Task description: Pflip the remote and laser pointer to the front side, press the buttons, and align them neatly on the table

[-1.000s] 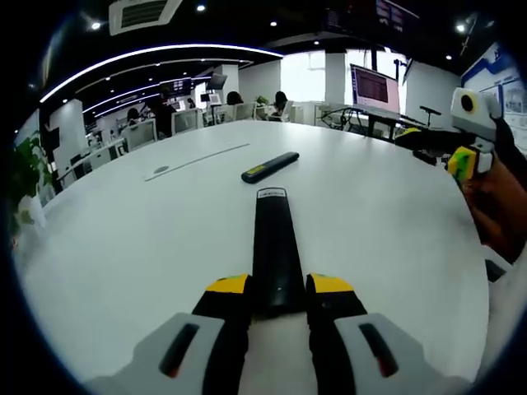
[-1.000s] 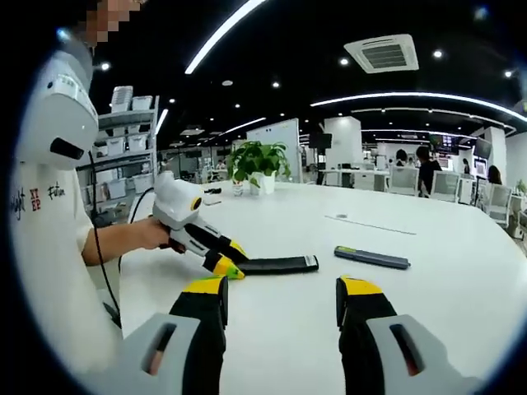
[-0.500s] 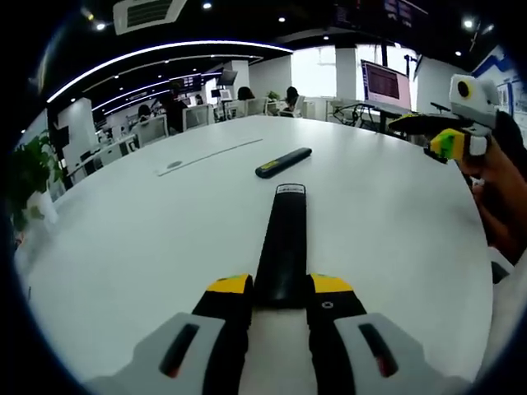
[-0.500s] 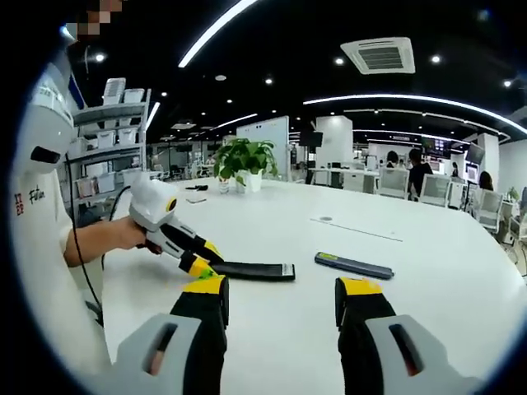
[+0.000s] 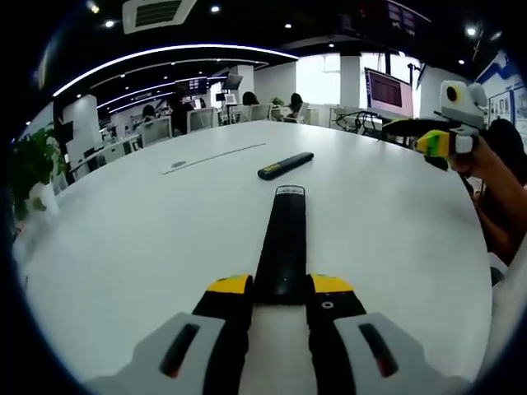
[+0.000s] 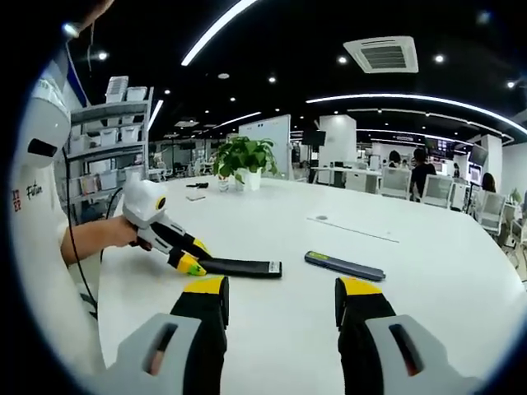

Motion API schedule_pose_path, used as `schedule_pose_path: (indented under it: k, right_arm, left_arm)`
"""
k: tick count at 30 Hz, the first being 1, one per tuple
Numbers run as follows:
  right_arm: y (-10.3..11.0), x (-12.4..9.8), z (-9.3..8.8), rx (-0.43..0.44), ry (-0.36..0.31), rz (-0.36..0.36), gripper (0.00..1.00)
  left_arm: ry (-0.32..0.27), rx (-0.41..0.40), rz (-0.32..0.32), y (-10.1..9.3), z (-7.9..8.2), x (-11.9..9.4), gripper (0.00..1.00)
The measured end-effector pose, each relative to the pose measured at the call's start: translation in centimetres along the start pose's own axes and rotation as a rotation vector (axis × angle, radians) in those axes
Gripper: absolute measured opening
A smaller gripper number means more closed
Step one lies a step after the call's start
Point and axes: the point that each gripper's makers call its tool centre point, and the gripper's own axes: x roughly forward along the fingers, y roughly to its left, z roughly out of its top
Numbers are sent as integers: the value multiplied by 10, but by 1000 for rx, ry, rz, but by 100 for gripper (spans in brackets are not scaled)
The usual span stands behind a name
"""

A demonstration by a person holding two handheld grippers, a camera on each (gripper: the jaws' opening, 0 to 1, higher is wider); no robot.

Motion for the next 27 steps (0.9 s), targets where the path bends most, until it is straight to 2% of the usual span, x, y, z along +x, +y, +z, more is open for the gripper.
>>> schedule_pose_path:
  k: [3,8,12,20,23,26,27]
  right_arm:
    - [-4,-2,2,-3,-9,0,54]
    - [-4,-3,4,-5,-8,16,54]
    - [-8,-3,2,3,7,-5,54]
    - [-3,4,8,28,-17,30,54]
    - [-1,11,3,7,23,55,54]
    - [-7,13,-8,-87,87,34,52]
    - [-7,15,-6,-68,74,30,52]
  left_arm:
    - [6,-10,11,1,0,-1,30]
    - [7,6,-13,0,-1,-2,28]
    - [13,22,-39,-3,-1,-3,28]
    - [8,23,-34,-3,-1,-5,27]
    - [-6,17,-34,0,-2,-5,27]
    - [-1,16,-30,-1,-1,-4,27]
    - [-1,14,-28,0,-1,-4,27]
